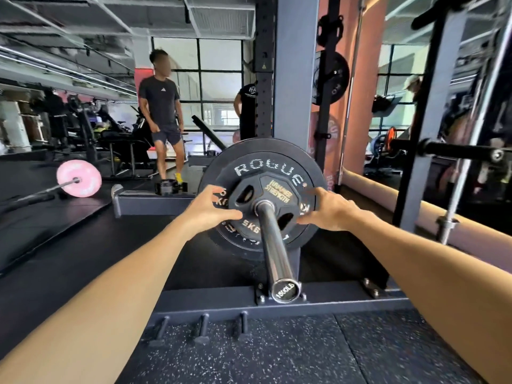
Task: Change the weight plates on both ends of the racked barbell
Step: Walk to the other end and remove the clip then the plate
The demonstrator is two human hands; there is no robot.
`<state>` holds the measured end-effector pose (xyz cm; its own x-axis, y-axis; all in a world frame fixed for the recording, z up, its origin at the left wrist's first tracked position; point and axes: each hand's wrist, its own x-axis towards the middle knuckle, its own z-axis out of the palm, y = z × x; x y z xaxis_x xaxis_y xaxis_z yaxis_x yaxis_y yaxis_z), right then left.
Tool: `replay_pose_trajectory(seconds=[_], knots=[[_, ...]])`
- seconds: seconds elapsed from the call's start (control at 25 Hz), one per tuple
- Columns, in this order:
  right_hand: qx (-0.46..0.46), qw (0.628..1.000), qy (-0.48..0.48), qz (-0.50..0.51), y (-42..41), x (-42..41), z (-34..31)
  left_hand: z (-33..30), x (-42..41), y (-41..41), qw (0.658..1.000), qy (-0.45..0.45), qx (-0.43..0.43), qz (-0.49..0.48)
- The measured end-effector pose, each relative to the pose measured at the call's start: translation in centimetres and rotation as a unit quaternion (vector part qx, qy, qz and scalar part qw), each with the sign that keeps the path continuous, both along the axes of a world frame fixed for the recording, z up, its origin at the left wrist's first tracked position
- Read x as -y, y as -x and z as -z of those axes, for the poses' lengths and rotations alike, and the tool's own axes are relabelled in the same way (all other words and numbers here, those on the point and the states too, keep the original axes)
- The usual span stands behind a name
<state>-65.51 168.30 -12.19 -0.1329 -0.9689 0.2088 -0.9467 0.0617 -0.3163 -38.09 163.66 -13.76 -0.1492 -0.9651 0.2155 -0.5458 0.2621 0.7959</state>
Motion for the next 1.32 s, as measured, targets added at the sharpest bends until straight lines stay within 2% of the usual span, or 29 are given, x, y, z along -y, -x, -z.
replay_pose_trajectory(seconds=[0.24, 0.52, 0.72, 0.8, 0.92, 1.0, 1.08, 1.16, 1.32], knots=[[0.019, 1.0, -0.011, 0.013, 3.4, 2.3, 1.5, 0.8, 3.3, 2.8, 1.0, 0.001, 0.026, -0.017], [0.031, 0.999, -0.012, 0.011, 4.7, 9.8, 3.8, 1.8, 10.7, 4.4, 0.995, 0.022, 0.066, -0.065], [0.043, 0.999, -0.023, 0.013, 4.8, 15.4, 6.4, 2.3, 15.9, 6.0, 0.986, 0.046, 0.138, -0.086], [0.05, 0.998, -0.023, 0.018, 4.7, 17.4, 7.4, 3.0, 17.3, 6.9, 0.974, 0.057, 0.193, -0.1], [0.053, 0.998, -0.024, 0.011, 4.1, 19.6, 8.3, 3.0, 18.4, 7.7, 0.935, 0.104, 0.294, -0.167], [0.085, 0.996, 0.002, 0.013, 3.6, 20.7, 8.9, 2.8, 19.0, 7.9, 0.917, 0.109, 0.331, -0.194], [0.109, 0.992, 0.058, 0.019, 3.1, 21.5, 9.3, 3.1, 19.6, 7.8, 0.921, 0.075, 0.326, -0.2], [0.118, 0.988, 0.096, 0.024, 2.8, 22.3, 9.0, 3.9, 20.2, 7.3, 0.94, 0.019, 0.275, -0.202], [0.115, 0.986, 0.108, 0.051, 2.8, 23.9, 7.6, 4.9, 20.7, 6.9, 0.957, -0.053, 0.18, -0.221]])
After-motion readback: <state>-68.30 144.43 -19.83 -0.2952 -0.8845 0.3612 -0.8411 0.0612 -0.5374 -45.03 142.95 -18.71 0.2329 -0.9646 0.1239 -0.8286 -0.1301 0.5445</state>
